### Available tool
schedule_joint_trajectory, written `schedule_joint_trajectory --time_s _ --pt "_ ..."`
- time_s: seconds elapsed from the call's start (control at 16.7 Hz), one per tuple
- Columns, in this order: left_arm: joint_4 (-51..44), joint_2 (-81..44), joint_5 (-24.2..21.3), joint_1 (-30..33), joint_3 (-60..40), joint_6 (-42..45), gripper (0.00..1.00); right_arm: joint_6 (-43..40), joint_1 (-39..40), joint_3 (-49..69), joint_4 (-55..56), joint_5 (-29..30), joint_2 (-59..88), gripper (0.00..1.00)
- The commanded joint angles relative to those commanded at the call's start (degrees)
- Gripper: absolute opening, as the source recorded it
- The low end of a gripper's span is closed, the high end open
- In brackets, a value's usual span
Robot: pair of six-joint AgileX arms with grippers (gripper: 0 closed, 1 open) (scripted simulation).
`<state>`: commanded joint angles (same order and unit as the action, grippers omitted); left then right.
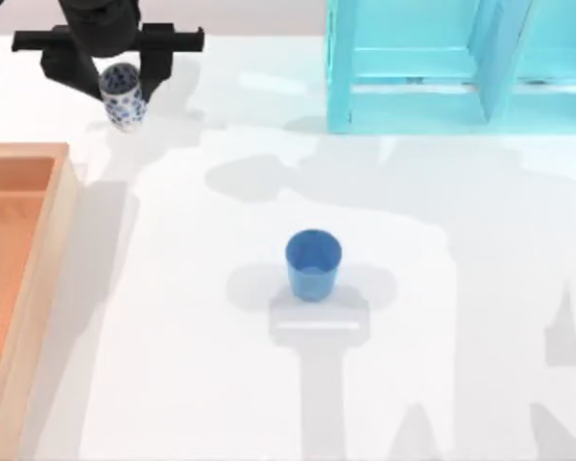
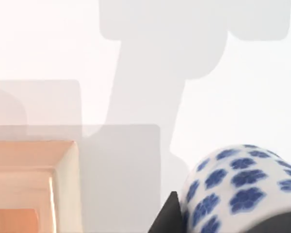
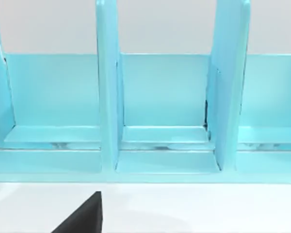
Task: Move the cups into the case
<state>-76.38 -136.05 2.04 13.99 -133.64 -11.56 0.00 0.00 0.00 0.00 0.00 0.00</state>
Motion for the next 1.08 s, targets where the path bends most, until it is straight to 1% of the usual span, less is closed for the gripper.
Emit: schedule_joint_trajectory --time_s 0.3,0.48,0.72,1.08 --pt "0.2 0.4 0.1 -0.2 0.8 0.5 0.00 0.0 0.0 0.0 0.0 0.0 0.0 1.00" --pt "0.3 5.0 -0.6 -3.3 5.7 3.4 0.00 0.0 0.0 0.0 0.0 0.0 0.0 1.00" --pt "0.8 16.2 -2.1 -11.0 18.2 10.6 0.00 0.0 0.0 0.0 0.0 0.0 0.0 1.00" --pt "2.2 39.0 -5.0 -26.2 43.1 24.9 0.00 0.0 0.0 0.0 0.0 0.0 0.0 1.00"
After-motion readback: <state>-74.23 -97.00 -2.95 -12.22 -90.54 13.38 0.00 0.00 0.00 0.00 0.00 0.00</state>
